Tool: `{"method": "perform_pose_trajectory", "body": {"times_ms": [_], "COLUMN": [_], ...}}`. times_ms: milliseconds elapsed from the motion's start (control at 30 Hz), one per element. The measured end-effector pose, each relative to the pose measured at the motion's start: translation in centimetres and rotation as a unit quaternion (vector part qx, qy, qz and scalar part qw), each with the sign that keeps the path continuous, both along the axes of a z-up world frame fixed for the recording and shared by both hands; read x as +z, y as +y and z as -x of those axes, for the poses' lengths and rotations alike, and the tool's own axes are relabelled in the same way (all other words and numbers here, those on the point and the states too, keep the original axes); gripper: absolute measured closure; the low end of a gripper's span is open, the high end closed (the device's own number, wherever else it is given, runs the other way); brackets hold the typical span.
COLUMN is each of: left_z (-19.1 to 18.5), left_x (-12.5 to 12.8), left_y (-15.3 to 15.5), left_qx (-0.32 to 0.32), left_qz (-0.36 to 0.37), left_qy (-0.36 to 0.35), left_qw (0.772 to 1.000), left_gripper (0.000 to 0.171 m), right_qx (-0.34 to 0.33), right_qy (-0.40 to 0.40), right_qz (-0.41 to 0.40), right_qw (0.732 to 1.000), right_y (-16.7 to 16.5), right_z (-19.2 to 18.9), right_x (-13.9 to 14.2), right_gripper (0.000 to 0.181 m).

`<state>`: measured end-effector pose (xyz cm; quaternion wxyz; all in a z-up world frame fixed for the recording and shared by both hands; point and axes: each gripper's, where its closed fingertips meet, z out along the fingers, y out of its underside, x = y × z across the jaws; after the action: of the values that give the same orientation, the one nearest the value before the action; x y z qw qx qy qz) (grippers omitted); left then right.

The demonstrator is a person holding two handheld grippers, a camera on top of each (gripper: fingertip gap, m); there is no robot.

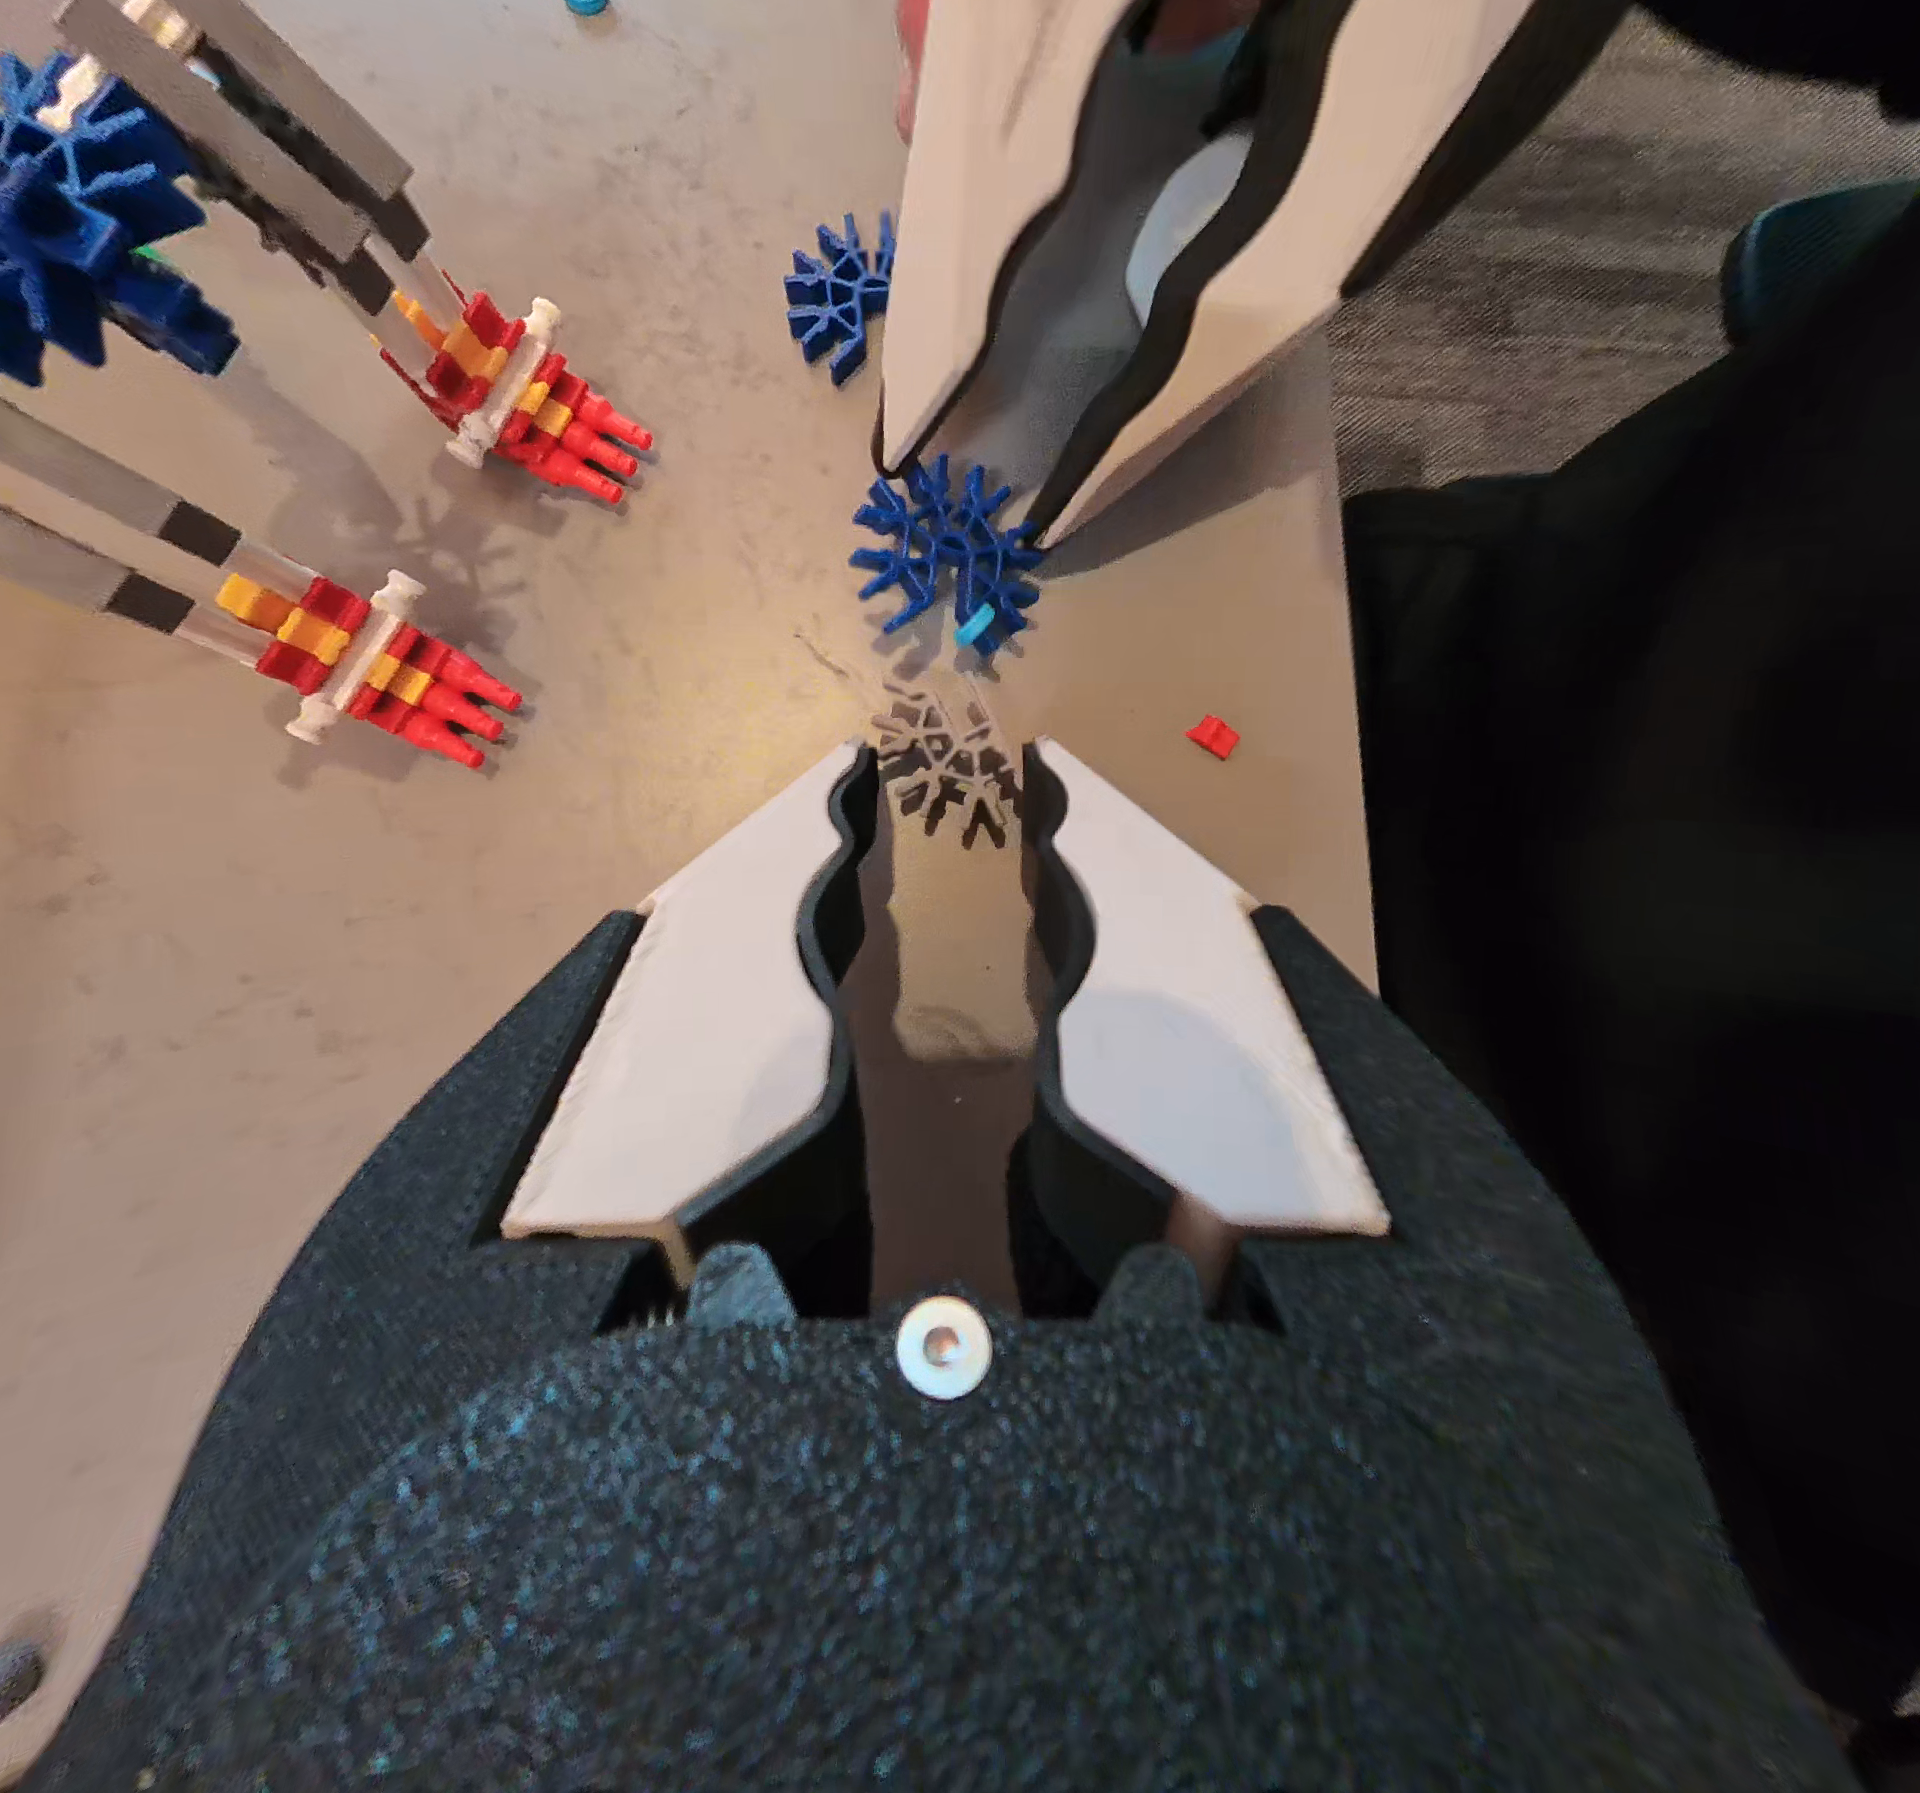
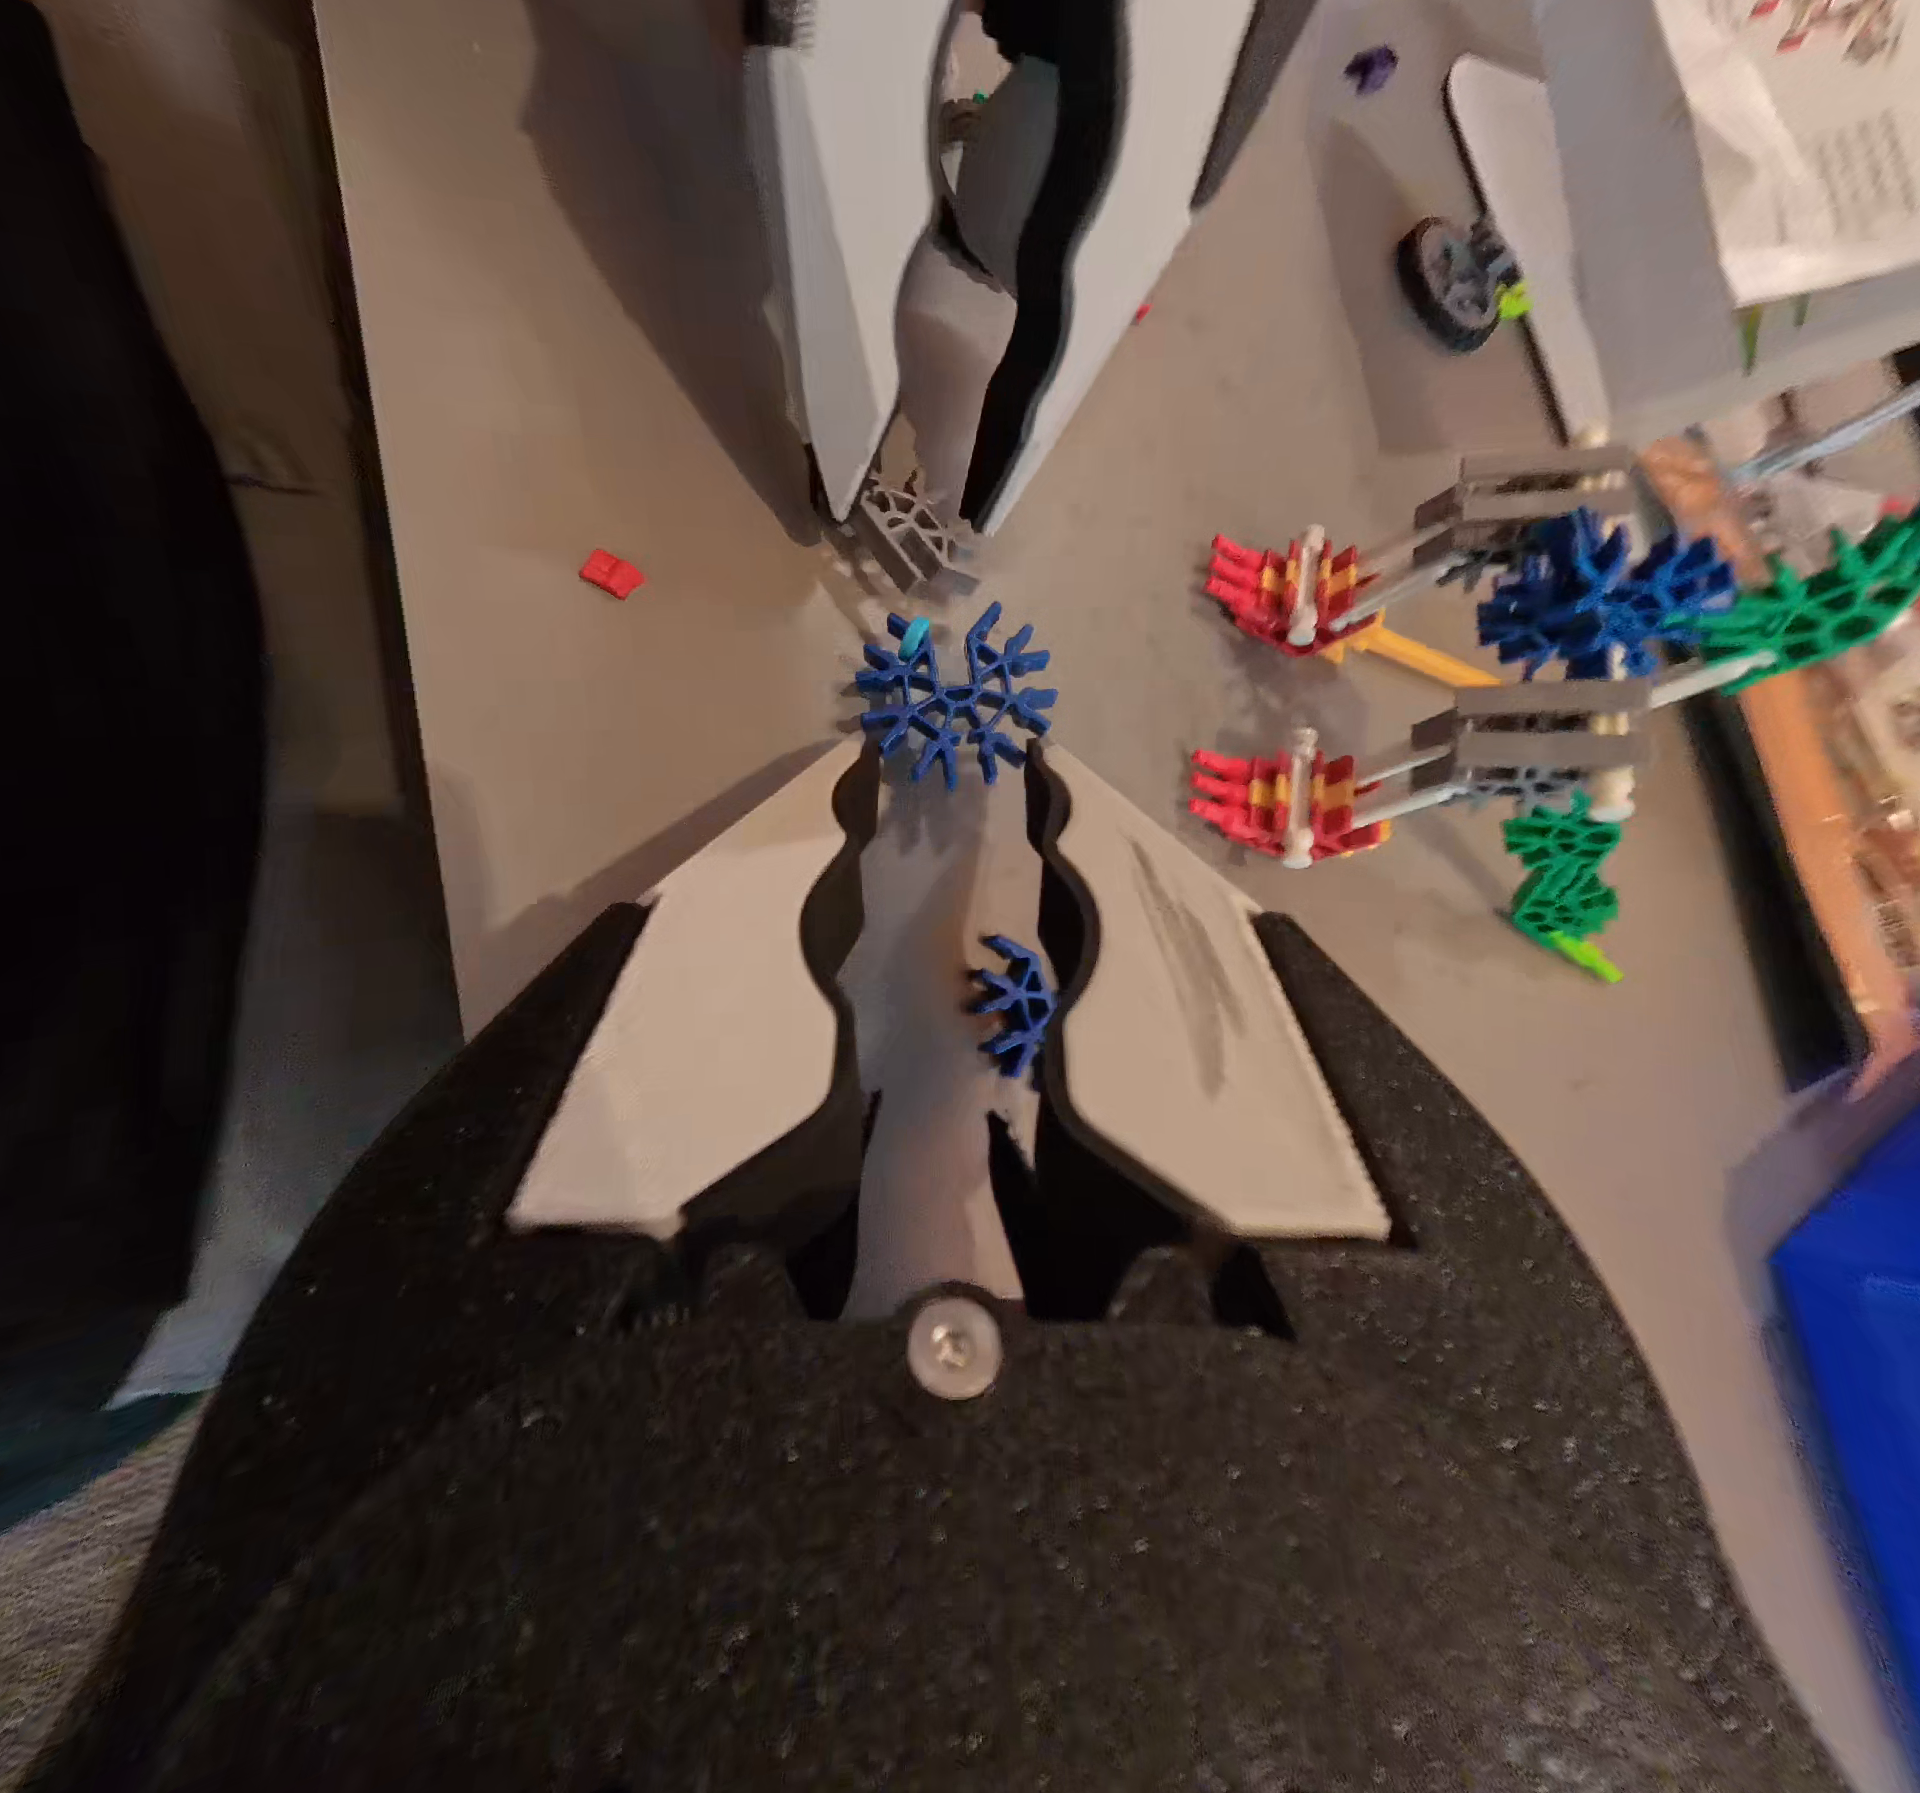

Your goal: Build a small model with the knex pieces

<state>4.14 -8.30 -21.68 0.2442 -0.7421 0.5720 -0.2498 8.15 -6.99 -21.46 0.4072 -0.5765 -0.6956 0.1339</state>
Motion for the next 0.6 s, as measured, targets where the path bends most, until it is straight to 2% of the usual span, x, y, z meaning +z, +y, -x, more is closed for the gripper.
{"method": "perform_pose_trajectory", "body": {"times_ms": [67, 167, 267, 400, 600], "left_z": [0.0, 0.5, 1.3, 0.5, -1.0], "left_x": [0.0, -0.2, -0.8, -0.1, 2.6], "left_y": [-0.1, 0.8, 2.0, 2.3, 2.7], "left_qx": [-0.003, 0.007, 0.013, 0.028, 0.047], "left_qz": [0.018, 0.008, -0.043, -0.042, -0.008], "left_qy": [-0.007, 0.005, 0.045, 0.014, -0.091], "left_qw": [1.0, 1.0, 0.998, 0.999, 0.995], "left_gripper": [0.145, 0.144, 0.144, 0.131, 0.138], "right_qx": [0.0, -0.014, -0.02, -0.016, -0.02], "right_qy": [-0.011, -0.005, -0.004, 0.002, 0.044], "right_qz": [-0.036, -0.075, -0.135, -0.174, -0.216], "right_qw": [0.999, 0.997, 0.991, 0.985, 0.975], "right_y": [0.4, 1.5, 2.3, 2.6, 2.8], "right_z": [0.0, -0.1, 0.0, 0.3, 0.6], "right_x": [-0.1, 0.3, 0.8, 1.4, 3.5], "right_gripper": [0.153, 0.153, 0.154, 0.154, 0.154]}}
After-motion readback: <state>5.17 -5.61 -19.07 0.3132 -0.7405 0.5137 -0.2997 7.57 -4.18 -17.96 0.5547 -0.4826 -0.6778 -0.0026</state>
